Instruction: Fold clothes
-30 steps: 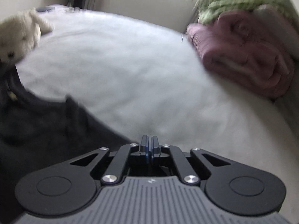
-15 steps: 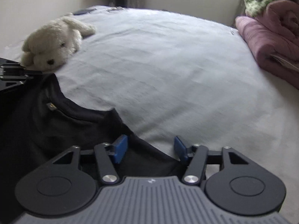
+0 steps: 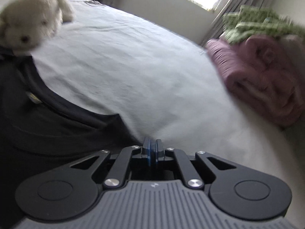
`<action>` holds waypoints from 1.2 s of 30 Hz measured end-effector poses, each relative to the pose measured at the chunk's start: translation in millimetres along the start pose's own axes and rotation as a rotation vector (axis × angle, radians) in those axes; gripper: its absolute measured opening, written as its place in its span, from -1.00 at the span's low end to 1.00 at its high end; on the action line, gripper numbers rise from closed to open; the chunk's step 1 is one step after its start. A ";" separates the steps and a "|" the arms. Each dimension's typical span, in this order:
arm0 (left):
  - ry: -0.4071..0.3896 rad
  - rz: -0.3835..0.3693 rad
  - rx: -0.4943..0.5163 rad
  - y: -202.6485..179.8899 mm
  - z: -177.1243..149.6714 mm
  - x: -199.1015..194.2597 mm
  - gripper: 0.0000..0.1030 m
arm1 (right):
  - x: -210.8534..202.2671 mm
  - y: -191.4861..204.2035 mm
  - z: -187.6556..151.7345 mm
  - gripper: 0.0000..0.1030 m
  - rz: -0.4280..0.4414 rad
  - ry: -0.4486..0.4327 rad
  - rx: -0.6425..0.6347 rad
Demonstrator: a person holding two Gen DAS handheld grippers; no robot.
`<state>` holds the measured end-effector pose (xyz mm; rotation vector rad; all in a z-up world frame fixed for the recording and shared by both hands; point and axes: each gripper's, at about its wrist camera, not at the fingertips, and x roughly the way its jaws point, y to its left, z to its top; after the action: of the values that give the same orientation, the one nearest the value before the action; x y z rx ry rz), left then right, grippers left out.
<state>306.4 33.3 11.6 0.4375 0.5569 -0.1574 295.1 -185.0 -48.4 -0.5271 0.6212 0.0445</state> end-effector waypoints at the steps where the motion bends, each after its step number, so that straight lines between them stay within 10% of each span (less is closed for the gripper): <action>1: 0.003 -0.011 -0.040 8.3 1.7 -3.6 -0.73 | 0.8 1.8 1.0 -0.94 -0.015 0.006 -0.002; 5: -0.033 -0.009 -0.207 52.7 6.3 -36.7 -0.53 | -11.3 -7.0 3.7 -0.57 -0.061 0.007 -0.040; 7: -0.069 0.005 -0.297 84.0 3.7 -64.3 -0.33 | -29.1 -28.9 2.4 -0.04 -0.099 -0.055 0.061; 9: -0.073 0.009 -0.394 114.0 -10.2 -90.6 -0.28 | -51.0 -56.2 -4.8 0.00 -0.088 -0.084 0.197; 19: 0.068 -0.143 -0.776 147.6 -121.0 -140.7 -0.29 | -123.6 -108.9 -99.5 0.00 0.044 0.042 0.539; 24: 0.081 -0.145 -0.758 122.3 -126.1 -122.7 -0.34 | -135.8 -113.1 -124.5 0.00 0.079 0.073 0.682; 27: 0.087 -0.110 -0.666 106.8 -121.5 -117.2 -0.91 | -127.9 -113.9 -133.6 0.01 0.117 0.072 0.731; 30: 0.066 -0.106 -0.694 112.1 -122.5 -118.0 -0.93 | -120.1 -114.4 -141.1 0.03 0.159 0.065 0.776; 36: 0.037 -0.056 -0.705 122.9 -123.4 -123.8 -0.93 | -112.5 -114.2 -141.9 -0.75 0.205 0.024 0.813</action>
<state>175.6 201.4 29.0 -0.2608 0.6215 -0.0003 148.3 -339.8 -29.9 0.3231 0.6553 -0.0226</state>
